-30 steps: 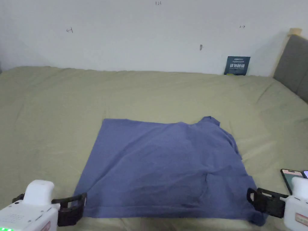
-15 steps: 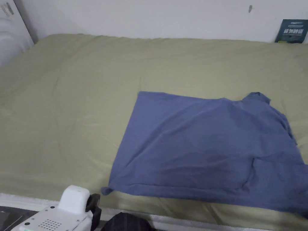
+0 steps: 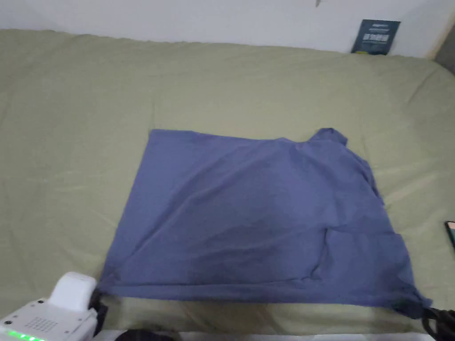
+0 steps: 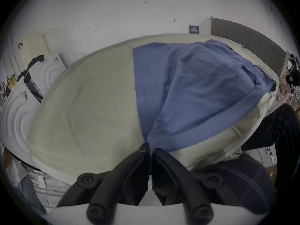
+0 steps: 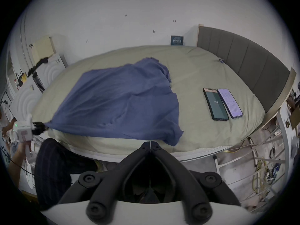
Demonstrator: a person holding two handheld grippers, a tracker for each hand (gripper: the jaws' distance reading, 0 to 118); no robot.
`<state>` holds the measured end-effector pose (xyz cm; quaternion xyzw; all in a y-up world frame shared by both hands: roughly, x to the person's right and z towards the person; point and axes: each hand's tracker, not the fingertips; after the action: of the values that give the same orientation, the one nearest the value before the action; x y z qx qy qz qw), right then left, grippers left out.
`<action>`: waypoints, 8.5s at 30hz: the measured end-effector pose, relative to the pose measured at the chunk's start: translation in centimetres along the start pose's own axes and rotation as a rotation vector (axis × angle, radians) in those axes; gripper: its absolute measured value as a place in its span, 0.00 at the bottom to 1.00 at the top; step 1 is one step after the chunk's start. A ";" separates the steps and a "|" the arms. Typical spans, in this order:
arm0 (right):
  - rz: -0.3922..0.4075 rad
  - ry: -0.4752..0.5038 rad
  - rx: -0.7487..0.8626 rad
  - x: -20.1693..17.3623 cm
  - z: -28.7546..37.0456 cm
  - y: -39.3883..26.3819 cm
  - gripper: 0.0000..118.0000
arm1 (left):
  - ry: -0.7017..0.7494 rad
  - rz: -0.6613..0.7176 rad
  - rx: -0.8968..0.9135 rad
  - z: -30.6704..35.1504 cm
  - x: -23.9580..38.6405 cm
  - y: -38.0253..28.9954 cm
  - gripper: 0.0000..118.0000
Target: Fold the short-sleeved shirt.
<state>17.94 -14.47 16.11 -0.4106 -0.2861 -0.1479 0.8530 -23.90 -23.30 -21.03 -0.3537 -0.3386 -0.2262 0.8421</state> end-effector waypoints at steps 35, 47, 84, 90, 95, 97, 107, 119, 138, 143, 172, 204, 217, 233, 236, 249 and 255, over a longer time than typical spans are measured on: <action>0.055 0.071 -0.111 3.2 -13.7 23.3 0.03 | -0.135 0.252 -0.132 -6.2 -4.6 21.7 0.00; -0.002 0.091 -0.004 4.3 -13.9 20.7 0.99 | -0.043 0.275 0.050 -3.4 -3.6 21.0 0.96; 0.031 0.079 0.205 -4.4 -1.4 5.1 0.05 | -0.036 0.119 -0.045 -12.0 -1.0 12.6 0.11; 0.025 0.044 0.171 -2.6 -3.2 6.2 0.05 | -0.047 0.151 -0.065 -11.3 -1.3 13.6 0.05; 0.059 -0.087 0.097 -0.3 -8.1 8.6 0.38 | -0.046 0.143 0.042 -7.9 -1.3 15.4 0.05; 0.085 -0.088 0.083 0.8 -10.8 9.4 0.88 | -0.055 0.152 0.059 -7.2 -1.3 16.1 0.05; 0.019 -0.005 -0.132 4.5 -20.0 10.1 0.50 | -0.025 0.154 0.016 -8.6 -1.4 16.3 0.04; -0.100 0.112 -0.030 5.3 -9.7 15.8 0.08 | -0.053 0.205 0.101 -2.5 -3.6 16.5 0.03; -0.173 0.036 -0.164 6.7 -9.7 6.0 0.48 | -0.057 0.261 0.101 2.1 -2.5 5.1 0.89; -0.102 0.024 0.079 5.2 -3.8 6.2 0.95 | -0.011 0.254 0.306 7.9 -2.7 6.5 0.93; 0.063 0.083 0.144 -4.7 -10.0 16.1 0.08 | 0.000 0.209 -0.030 -20.6 -6.7 24.9 0.89; 0.010 0.056 -0.184 2.9 -32.0 29.3 0.01 | -0.092 0.223 0.125 -12.2 -3.6 25.6 0.00; 0.046 0.156 0.151 4.5 -7.4 25.0 0.02 | -0.124 0.263 0.255 2.0 -4.6 20.1 0.00; -0.040 0.018 0.032 5.3 -8.1 3.9 0.34 | -0.095 0.236 -0.020 0.7 -0.1 4.1 0.66; -0.043 0.011 0.102 4.7 -4.9 4.6 0.83 | -0.105 0.236 0.129 4.2 0.2 5.0 0.94; 0.123 0.024 0.419 -6.3 5.7 2.0 0.02 | 0.046 0.312 0.299 10.7 -0.5 2.5 0.01; 0.115 0.052 0.406 -8.2 6.0 3.0 0.02 | -0.189 0.531 0.148 7.1 -6.2 2.6 0.00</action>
<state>10.67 -7.81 12.26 -0.2420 -0.2639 -0.0487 0.9324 -29.37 -15.41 -23.01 -0.3870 -0.3266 0.0616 0.8601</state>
